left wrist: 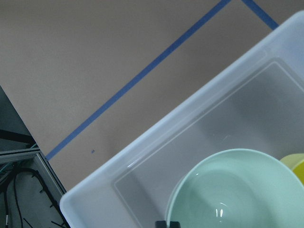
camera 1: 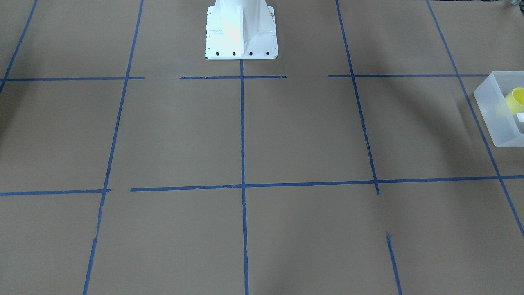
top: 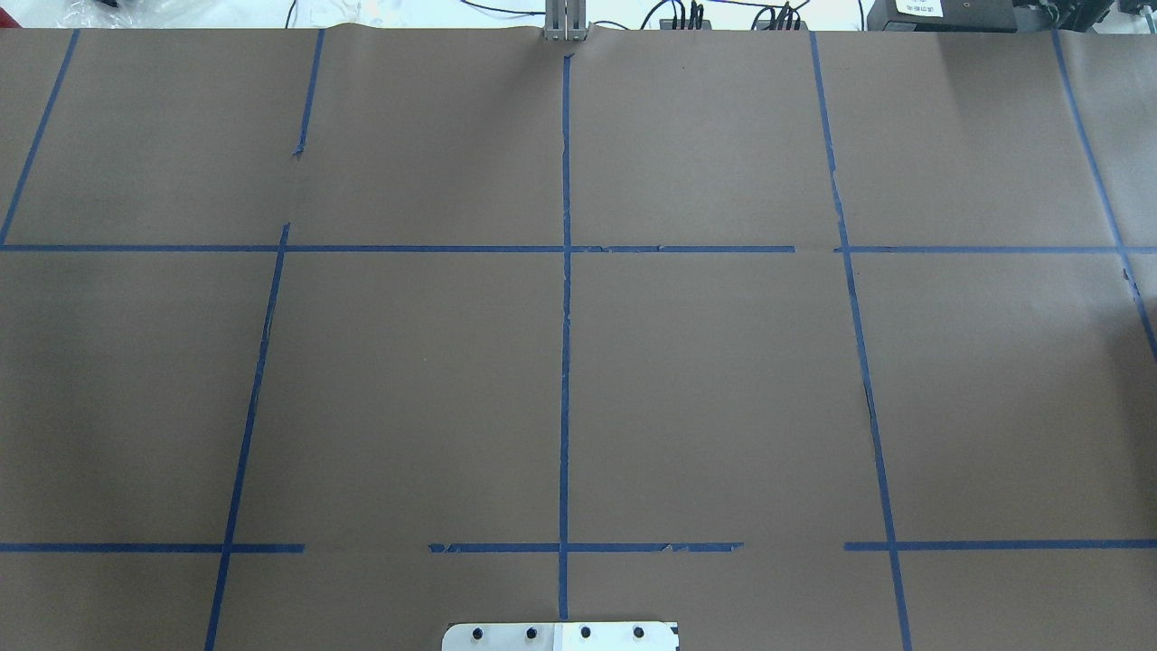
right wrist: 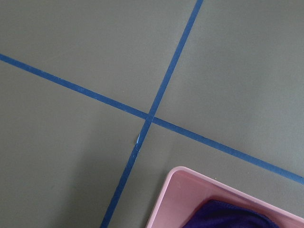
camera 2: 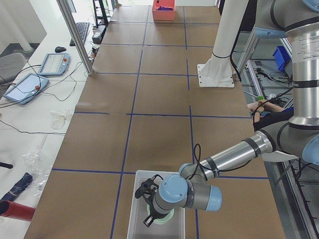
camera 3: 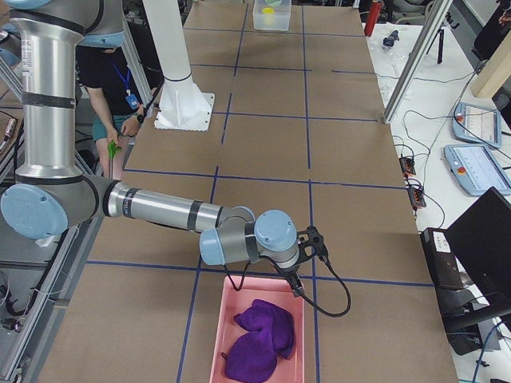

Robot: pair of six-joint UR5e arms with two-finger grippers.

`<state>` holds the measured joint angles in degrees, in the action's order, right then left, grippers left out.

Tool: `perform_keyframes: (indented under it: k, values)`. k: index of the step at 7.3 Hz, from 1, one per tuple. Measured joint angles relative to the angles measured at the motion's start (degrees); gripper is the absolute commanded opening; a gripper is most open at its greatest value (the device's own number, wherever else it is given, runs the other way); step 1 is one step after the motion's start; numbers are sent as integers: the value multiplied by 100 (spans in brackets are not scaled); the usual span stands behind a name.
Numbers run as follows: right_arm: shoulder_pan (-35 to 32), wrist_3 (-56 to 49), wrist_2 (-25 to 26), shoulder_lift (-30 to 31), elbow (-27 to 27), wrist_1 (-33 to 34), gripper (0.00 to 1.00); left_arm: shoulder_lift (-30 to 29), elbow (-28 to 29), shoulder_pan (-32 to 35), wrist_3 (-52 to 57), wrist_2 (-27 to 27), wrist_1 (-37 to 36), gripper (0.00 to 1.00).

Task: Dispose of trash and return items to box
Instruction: 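Lift the pale green bowl and carry it toward the clear bin, then lower the bowl into the clear bin and release it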

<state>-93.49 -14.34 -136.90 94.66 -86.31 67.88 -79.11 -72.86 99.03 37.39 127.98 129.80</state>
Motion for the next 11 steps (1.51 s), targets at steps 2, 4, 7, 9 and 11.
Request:
perform_keyframes:
  k: [2,4,7,9,11]
  values:
    - [-2,-4,-3,2,0,-3,100,116,206,-5,-31,76,385,100]
    - [0,15,-3,3,1,-5,100,141,92,-6,-140,91,526,100]
    - [-3,312,10,-6,-58,-15,100,103,-1497,-109,-1703,61,-344,100]
    - [-3,658,-11,-23,-145,2,100,-84,-2724,-389,-2483,66,-1781,100]
    - [96,799,-17,46,-213,198,100,-37,-3042,-541,-2205,189,-2366,100]
